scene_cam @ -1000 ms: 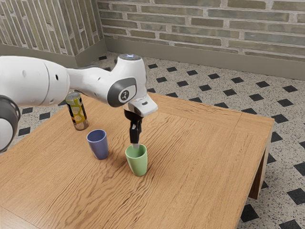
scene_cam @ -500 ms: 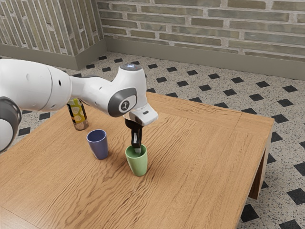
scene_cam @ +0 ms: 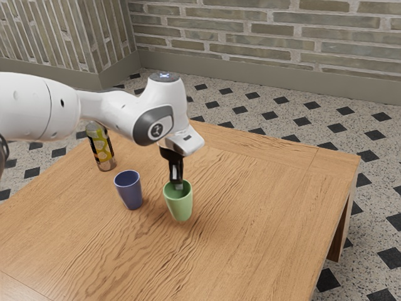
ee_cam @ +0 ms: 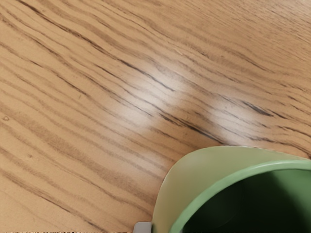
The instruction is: Place the right cup onto the left cup
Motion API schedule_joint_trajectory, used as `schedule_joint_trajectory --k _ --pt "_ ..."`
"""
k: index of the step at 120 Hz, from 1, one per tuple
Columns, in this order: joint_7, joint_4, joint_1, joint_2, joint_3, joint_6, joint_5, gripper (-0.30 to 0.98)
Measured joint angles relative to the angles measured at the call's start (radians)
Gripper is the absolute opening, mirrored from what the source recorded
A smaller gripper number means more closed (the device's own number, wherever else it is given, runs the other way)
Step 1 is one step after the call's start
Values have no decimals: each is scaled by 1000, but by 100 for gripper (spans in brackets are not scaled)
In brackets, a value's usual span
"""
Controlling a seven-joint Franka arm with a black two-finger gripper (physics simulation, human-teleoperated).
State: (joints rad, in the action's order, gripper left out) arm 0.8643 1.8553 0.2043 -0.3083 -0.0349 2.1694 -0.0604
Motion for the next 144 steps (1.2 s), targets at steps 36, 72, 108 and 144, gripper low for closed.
schedule_joint_trajectory --k 36,72,108,144 --pt "-30 0 -168 126 107 -63 -24 -10" --pt "-36 12 -252 169 94 -154 -38 -10" --pt "-14 -18 -257 171 47 -194 -81 -10" --pt "21 -78 -258 126 20 -210 -132 -10"
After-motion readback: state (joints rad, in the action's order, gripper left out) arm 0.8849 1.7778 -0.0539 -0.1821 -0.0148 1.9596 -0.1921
